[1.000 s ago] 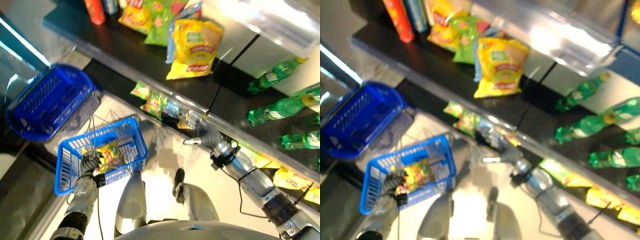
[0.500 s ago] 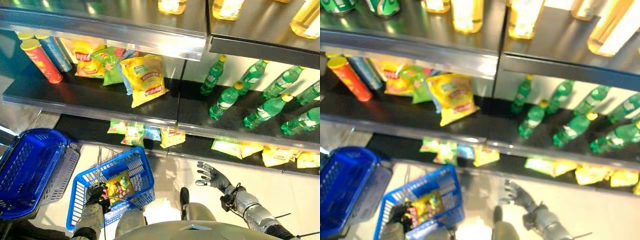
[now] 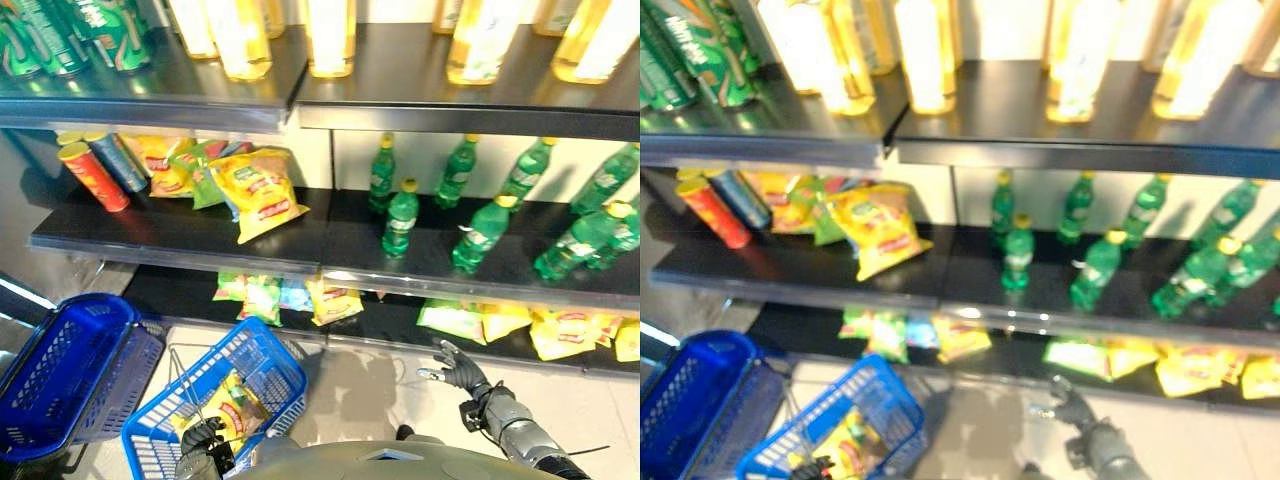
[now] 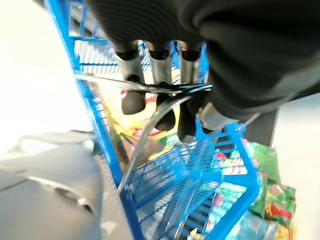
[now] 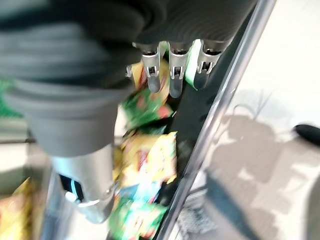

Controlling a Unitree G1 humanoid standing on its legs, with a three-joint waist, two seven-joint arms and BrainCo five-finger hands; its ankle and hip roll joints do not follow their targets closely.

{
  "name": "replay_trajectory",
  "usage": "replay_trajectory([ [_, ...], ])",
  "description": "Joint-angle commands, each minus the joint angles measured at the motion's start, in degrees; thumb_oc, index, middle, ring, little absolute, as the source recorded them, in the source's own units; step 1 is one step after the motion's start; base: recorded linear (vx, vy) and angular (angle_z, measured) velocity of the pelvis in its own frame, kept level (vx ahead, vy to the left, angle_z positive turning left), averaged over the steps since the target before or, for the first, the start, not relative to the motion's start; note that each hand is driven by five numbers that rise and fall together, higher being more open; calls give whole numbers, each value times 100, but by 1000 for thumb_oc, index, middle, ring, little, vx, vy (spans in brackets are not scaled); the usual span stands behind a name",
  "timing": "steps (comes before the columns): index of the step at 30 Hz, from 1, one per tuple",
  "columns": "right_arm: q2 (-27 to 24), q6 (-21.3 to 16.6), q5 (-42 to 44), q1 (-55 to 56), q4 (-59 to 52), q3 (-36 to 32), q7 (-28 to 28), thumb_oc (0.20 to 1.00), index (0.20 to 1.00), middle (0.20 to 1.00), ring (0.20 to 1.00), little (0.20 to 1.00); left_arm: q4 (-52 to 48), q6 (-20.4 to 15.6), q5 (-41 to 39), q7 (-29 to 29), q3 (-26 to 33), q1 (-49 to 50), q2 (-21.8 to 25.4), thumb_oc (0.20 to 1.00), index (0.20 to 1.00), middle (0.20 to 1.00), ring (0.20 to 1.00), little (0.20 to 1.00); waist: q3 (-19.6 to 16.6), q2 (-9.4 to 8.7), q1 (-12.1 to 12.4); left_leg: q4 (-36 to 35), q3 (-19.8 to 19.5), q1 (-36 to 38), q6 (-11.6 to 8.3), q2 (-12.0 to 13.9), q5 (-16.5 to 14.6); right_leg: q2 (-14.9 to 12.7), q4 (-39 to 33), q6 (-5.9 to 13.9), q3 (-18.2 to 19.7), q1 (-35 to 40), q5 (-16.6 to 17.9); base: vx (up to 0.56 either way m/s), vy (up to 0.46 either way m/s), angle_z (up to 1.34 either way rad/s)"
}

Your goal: Pick up the snacks into the basket

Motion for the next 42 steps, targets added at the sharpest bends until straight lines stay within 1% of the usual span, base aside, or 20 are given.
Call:
replay_trajectory([
  [1, 53, -111, -169, -404, 316, 94, -4, 1000, 1000, 1000, 1000, 1000, -19, -91, -240, -192, 121, -196, 29, 200, 200, 200, 200, 200, 247, -257, 110, 328, -650, -427, 477, -1133, -1214, -179, -291, 376, -93, 217, 135, -153, -335, -44],
  [3, 83, -40, -357, -434, 594, 96, 2, 1000, 1000, 1000, 1000, 1000, 110, -19, -173, -331, 119, -80, -50, 200, 200, 200, 200, 200, 154, -292, 161, 706, -564, -346, 649, -1715, -1719, -90, -365, 366, -15, 204, 214, -68, -264, -47],
  [5, 143, 4, -512, -442, 921, 30, -33, 1000, 1000, 1000, 1000, 1000, 174, 62, -140, -444, 62, 10, -155, 200, 200, 200, 200, 200, 65, -252, 169, 1022, -524, -271, 793, -2205, -1994, 57, -346, 360, 55, 171, 270, -37, -193, -62],
  [8, 302, 51, -539, -437, 1204, -77, -102, 1000, 1000, 1000, 1000, 1000, 234, 130, -166, -521, 18, 63, -179, 200, 200, 200, 200, 200, -43, -207, 94, 714, -417, -40, 1008, -2400, -2226, 248, -315, 378, 74, 158, 290, -13, -118, -12],
  [15, 555, 74, -570, -262, 1169, -123, -216, 1000, 1000, 1000, 1000, 1000, 138, 234, -96, -513, 21, 62, -37, 200, 200, 200, 200, 200, -232, -392, -56, -46, -569, 350, 1049, -2241, -2051, 387, -109, 362, -146, 182, 275, -22, -69, 15],
  [18, 629, 85, -461, -318, 1180, -173, -304, 1000, 1000, 1000, 1000, 1000, 131, 241, -103, -474, -67, -87, 28, 200, 200, 200, 200, 200, -114, -379, -178, -240, -694, 312, 1047, -2157, -1874, 445, 265, 430, 67, -28, 256, -194, -110, 31],
  [19, 677, 102, -445, -394, 1182, -168, -363, 1000, 1000, 1000, 1000, 1000, 183, 218, -215, -372, -8, -225, 71, 200, 200, 200, 200, 200, -91, -253, -152, -320, -740, 207, 1010, -2002, -1736, 197, 364, 456, 132, -171, 199, -227, -158, 29],
  [24, 712, 135, -488, -439, 1304, -170, -336, 1000, 1000, 1000, 1000, 1000, 215, 186, -315, -356, -10, -366, 101, 200, 200, 200, 200, 200, -103, -125, -140, -506, -973, 154, 937, -1776, -1605, -171, 502, 474, 551, -171, 206, -127, -217, 23],
  [25, 704, 158, -571, -467, 1272, -213, -383, 1000, 1000, 1000, 1000, 1000, 211, 173, -416, -338, -9, -403, 110, 200, 200, 200, 200, 200, -150, -98, -74, -340, -1091, 60, 889, -1624, -1673, -723, 422, 535, 622, -74, 424, -100, -387, 17],
  [26, 714, 164, -581, -488, 1264, -251, -404, 1000, 1000, 1000, 1000, 1000, 225, 176, -455, -324, 1, -431, 124, 200, 200, 200, 200, 200, -136, -110, -65, -233, -1121, 50, 840, -1537, -1737, -1018, 338, 585, 592, 42, 547, -132, -546, 13],
  [28, 747, 157, -693, -556, 1246, -153, -383, 1000, 1000, 1000, 1000, 1000, 351, 157, -537, -278, 134, -421, 230, 200, 200, 200, 200, 200, -118, -235, 36, -95, -1138, -10, 600, -1131, -1721, -1304, 259, 741, 549, 172, 597, -131, -658, 2],
  [30, 737, 157, -800, -603, 1241, -48, -357, 1000, 1000, 1000, 1000, 1000, 358, 143, -565, -270, 180, -420, 276, 200, 200, 200, 200, 200, -111, -261, 77, -159, -1132, -4, 500, -940, -1621, -1200, 231, 795, 528, 191, 380, -86, -466, -54],
  [31, 700, 153, -898, -632, 1175, 63, -321, 1000, 1000, 1000, 1000, 1000, 327, 129, -630, -254, 225, -392, 310, 200, 200, 200, 200, 200, -124, -274, 125, -253, -1128, -16, 387, -693, -1463, -1055, 187, 818, 464, 188, 158, -37, -232, -58],
  [32, 700, 153, -897, -632, 1175, 63, -321, 1000, 1000, 1000, 1000, 1000, 327, 129, -630, -254, 225, -392, 310, 200, 200, 200, 200, 200, -124, -273, 126, -255, -1127, -14, 386, -692, -1463, -1055, 187, 818, 465, 189, 158, -116, -637, -51],
  [34, 622, 127, -881, -747, 1133, 382, -264, 1000, 1000, 1000, 1000, 1000, 430, 113, -817, -252, 382, -354, 303, 200, 200, 200, 200, 200, -30, -195, 113, -405, -1206, -101, 350, 2, -808, -404, 355, 579, 503, 42, -312, -118, -799, -19],
  [36, 570, 123, -844, -746, 1116, 414, -268, 1000, 1000, 1000, 1000, 1000, 469, 96, -917, -231, 439, -323, 247, 200, 200, 200, 200, 200, 21, -199, 134, -271, -1374, -189, 441, -36, -655, -229, 368, 480, 576, 20, -296, -51, -448, -46],
  [37, 520, 111, -765, -766, 1089, 400, -276, 1000, 1000, 1000, 1000, 1000, 465, 88, -989, -227, 443, -325, 208, 200, 200, 200, 200, 200, 84, -218, 147, -11, -1579, -346, 518, -221, -629, -163, 360, 431, 629, 5, -255, -64, -511, -62],
  [38, 485, 119, -674, -805, 1109, 396, -228, 1000, 1000, 1000, 1000, 1000, 469, 89, -1075, -237, 479, -314, 146, 200, 200, 200, 200, 200, 143, -257, 153, 342, -1628, -404, 608, -556, -849, -101, 279, 372, 632, 46, -225, -60, -481, -39],
  [41, 433, 146, -708, -776, 1270, 353, -200, 1000, 1000, 1000, 1000, 1000, 438, 136, -978, -330, 388, -276, 33, 200, 200, 200, 200, 200, 158, -313, 182, 950, -881, -726, 777, -1255, -1444, -76, 63, 293, 446, 174, -98, -9, -333, -14],
  [42, 433, 145, -709, -774, 1271, 352, -200, 1000, 1000, 1000, 1000, 1000, 435, 136, -977, -328, 386, -273, 32, 200, 200, 200, 200, 200, 162, -311, 182, 985, -881, -732, 784, -1258, -1471, -80, 62, 300, 445, 184, -106, 33, -270, -21],
])
